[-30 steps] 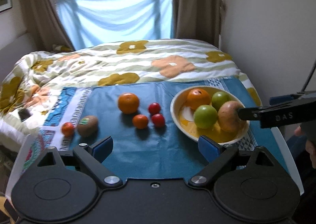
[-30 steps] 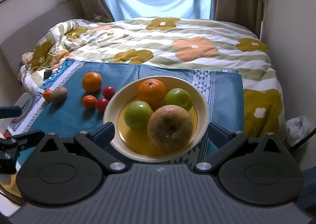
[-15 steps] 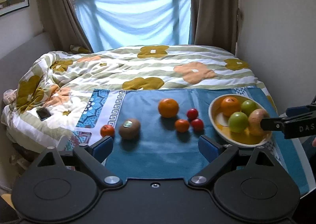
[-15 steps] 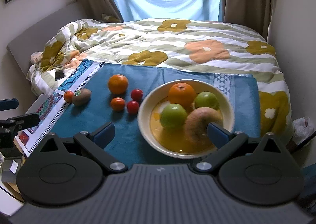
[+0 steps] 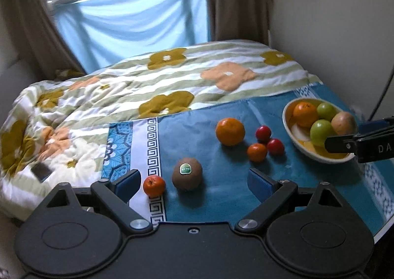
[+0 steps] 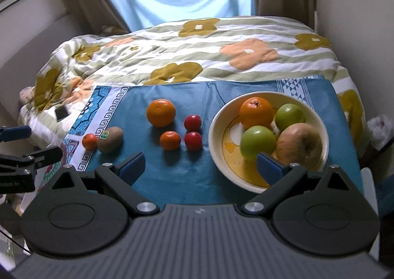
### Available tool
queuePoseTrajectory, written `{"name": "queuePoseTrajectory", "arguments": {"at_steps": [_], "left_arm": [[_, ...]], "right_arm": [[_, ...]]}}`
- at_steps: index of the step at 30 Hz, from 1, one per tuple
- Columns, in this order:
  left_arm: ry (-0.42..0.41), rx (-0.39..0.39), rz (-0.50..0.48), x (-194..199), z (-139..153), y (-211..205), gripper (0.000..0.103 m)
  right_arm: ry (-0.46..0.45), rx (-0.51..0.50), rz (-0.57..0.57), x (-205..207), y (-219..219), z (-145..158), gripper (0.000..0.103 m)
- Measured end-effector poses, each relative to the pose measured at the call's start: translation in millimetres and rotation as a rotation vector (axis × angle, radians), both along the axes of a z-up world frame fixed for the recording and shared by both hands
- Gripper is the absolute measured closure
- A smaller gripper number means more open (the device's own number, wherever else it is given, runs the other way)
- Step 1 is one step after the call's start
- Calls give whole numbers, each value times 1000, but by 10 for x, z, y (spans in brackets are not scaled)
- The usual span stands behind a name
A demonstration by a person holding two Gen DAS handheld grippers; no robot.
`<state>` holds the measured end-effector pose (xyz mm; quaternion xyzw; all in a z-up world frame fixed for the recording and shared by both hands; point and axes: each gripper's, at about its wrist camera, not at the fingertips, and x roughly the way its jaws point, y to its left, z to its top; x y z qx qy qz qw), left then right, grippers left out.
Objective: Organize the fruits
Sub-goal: 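Withdraw both open tools from the bowl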
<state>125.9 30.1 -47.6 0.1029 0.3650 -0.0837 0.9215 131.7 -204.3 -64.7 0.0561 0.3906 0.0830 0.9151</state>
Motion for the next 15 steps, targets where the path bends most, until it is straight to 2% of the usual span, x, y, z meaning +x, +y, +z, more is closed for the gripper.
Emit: {"name": "queuePoseTrajectory", "arguments": {"at_steps": [15], "left_arm": [[117, 26, -207, 813, -544, 295, 10]], "right_arm": [[80, 33, -206, 335, 607, -391, 0]]}}
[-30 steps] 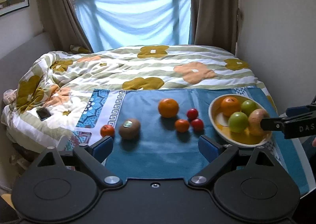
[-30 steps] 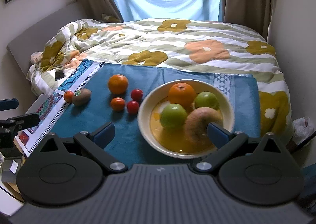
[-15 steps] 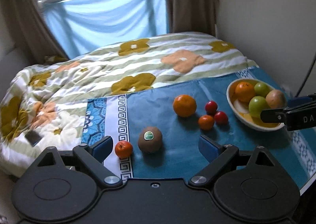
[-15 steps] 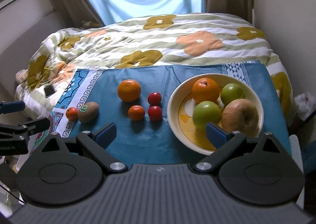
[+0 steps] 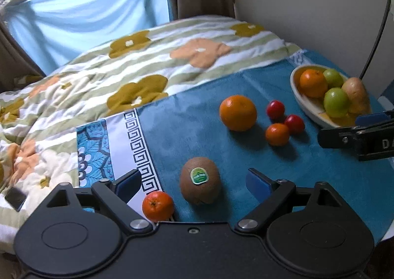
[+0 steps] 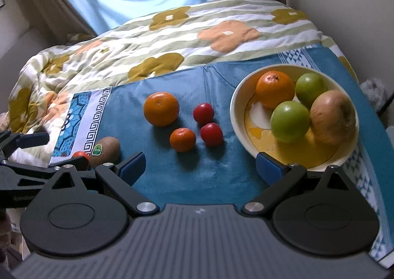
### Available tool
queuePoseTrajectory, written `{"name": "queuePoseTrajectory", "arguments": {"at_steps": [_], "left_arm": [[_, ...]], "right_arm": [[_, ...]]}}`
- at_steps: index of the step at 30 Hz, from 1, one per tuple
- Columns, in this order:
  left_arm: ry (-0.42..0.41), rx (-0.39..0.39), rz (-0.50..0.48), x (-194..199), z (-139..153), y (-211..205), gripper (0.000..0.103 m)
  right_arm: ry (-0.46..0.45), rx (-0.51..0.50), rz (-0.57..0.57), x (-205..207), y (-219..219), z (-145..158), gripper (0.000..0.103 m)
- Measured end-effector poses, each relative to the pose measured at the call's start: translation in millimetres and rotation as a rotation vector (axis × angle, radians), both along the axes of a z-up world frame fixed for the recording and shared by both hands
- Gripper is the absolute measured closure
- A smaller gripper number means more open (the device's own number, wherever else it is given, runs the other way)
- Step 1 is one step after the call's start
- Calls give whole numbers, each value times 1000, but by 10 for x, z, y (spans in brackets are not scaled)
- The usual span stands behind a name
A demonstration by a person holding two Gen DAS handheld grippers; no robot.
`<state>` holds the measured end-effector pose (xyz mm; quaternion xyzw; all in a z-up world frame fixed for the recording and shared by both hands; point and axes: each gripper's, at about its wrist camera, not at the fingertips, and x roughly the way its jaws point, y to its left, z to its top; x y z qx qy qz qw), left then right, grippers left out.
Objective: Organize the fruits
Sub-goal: 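Close the left tool on the kiwi while the right tool grasps a small mandarin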
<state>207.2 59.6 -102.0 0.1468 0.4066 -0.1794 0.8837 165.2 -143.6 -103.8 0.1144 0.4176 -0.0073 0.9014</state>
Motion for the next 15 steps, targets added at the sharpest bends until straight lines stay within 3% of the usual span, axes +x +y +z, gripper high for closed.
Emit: {"name": "queuePoseTrajectory", "arguments": {"at_steps": [6, 15], "left_arm": [[67, -12, -61, 245, -217, 16, 14], [150, 12, -112, 402, -476, -5, 30]], "right_arm": [[30, -6, -54, 157, 128, -177, 1], [77, -5, -112, 357, 243, -403, 10]]}}
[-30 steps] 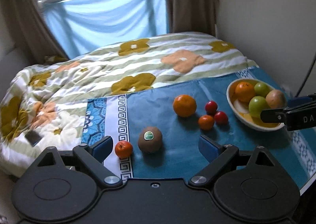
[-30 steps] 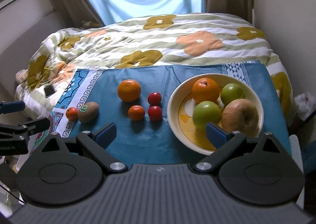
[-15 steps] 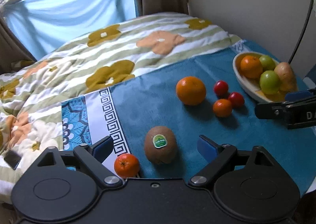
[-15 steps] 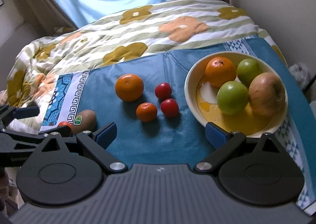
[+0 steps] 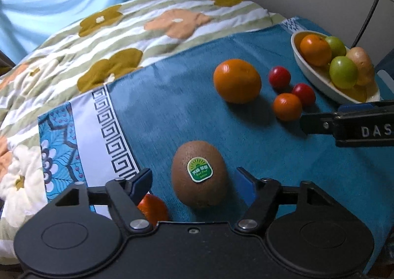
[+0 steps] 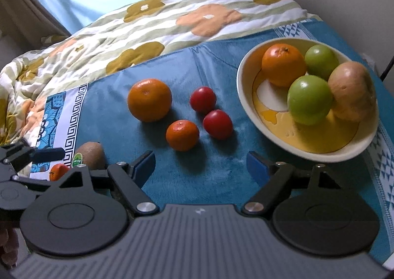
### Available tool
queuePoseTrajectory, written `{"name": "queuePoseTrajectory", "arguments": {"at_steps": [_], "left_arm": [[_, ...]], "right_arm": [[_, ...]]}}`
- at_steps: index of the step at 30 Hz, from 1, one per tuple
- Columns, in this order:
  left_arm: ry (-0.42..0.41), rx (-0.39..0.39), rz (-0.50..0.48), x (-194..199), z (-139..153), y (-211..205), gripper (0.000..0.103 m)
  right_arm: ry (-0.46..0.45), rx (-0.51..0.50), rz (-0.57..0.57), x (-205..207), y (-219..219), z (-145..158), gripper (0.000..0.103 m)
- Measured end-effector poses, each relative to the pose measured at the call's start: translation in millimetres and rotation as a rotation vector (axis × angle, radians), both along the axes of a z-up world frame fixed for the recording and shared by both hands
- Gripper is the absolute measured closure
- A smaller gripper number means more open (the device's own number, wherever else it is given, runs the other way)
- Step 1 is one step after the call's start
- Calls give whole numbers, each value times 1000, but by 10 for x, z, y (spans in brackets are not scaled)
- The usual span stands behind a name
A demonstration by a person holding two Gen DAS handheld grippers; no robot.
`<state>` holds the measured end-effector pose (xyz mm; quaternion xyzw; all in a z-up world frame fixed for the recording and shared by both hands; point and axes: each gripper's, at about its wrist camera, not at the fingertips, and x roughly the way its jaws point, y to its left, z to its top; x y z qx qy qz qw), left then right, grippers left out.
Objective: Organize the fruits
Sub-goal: 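Close the left tool on the kiwi while the right tool grasps a small mandarin, then carry the kiwi into the bowl and open the left tool while the right tool carries the mandarin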
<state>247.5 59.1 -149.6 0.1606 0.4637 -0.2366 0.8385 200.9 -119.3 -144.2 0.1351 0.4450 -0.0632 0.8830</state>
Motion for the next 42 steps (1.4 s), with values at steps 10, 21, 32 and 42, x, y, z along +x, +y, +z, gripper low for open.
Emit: {"name": "queuePoseTrajectory", "arguments": {"at_steps": [10, 21, 32, 42], "left_arm": [[12, -6, -59, 0, -80, -26, 51], [9, -23, -36, 30, -67, 28, 52], [-31, -26, -20, -46, 39, 19, 53], [-74, -57, 55, -269, 257, -11, 53]], "right_arm": [[11, 1, -13, 174, 111, -129, 25], [25, -21, 12, 319, 232, -202, 38], [7, -60, 13, 396, 236, -212, 52], [-39, -48, 68, 251, 192, -22, 52]]}}
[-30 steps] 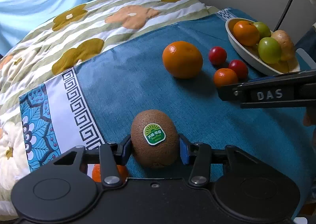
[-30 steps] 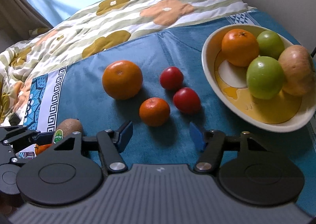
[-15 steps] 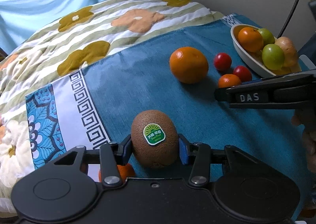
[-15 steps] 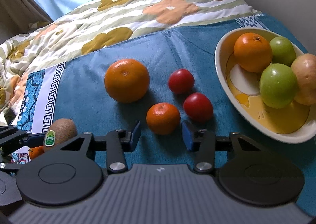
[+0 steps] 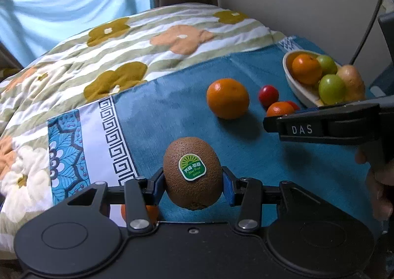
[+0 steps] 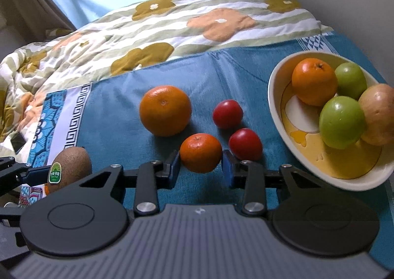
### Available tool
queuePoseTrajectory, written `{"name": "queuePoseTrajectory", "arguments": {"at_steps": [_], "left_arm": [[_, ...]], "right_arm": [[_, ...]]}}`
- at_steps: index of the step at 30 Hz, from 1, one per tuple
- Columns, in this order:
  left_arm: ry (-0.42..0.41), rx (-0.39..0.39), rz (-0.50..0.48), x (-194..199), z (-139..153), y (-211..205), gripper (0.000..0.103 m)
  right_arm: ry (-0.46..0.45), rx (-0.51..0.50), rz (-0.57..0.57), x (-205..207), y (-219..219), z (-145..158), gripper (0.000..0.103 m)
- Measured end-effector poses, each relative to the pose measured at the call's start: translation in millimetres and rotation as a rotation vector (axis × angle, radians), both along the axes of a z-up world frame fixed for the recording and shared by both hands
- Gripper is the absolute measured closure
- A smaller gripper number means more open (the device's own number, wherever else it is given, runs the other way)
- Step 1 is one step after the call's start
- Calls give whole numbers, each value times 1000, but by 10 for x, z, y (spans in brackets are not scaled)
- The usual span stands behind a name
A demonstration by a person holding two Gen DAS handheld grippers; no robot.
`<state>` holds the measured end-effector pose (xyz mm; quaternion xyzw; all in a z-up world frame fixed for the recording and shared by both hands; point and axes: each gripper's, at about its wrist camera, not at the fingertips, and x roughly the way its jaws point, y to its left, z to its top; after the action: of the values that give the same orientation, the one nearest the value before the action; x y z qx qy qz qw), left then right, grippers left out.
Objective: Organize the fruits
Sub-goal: 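Carry the kiwi into the bowl and open the left tool while the right tool carries the mandarin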
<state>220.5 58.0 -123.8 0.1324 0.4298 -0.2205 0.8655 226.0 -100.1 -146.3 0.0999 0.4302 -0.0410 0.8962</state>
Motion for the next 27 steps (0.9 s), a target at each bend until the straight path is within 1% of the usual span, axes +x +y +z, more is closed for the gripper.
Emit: {"name": "queuePoseTrajectory", "arguments": {"at_steps": [6, 13, 18, 27], "left_arm": [[-33, -20, 53, -203, 152, -104, 53], [-61, -42, 94, -493, 325, -374, 53], [-70, -67, 120, -693, 440, -628, 53], [-93, -97, 119, -881, 625, -1213, 53]], "right_arm": [[-36, -10, 59, -168, -100, 160, 52], [-61, -3, 102, -423, -357, 365, 52], [-76, -7, 139, -631, -622, 525, 52], [-101, -11, 160, -897, -1226, 735, 52]]}}
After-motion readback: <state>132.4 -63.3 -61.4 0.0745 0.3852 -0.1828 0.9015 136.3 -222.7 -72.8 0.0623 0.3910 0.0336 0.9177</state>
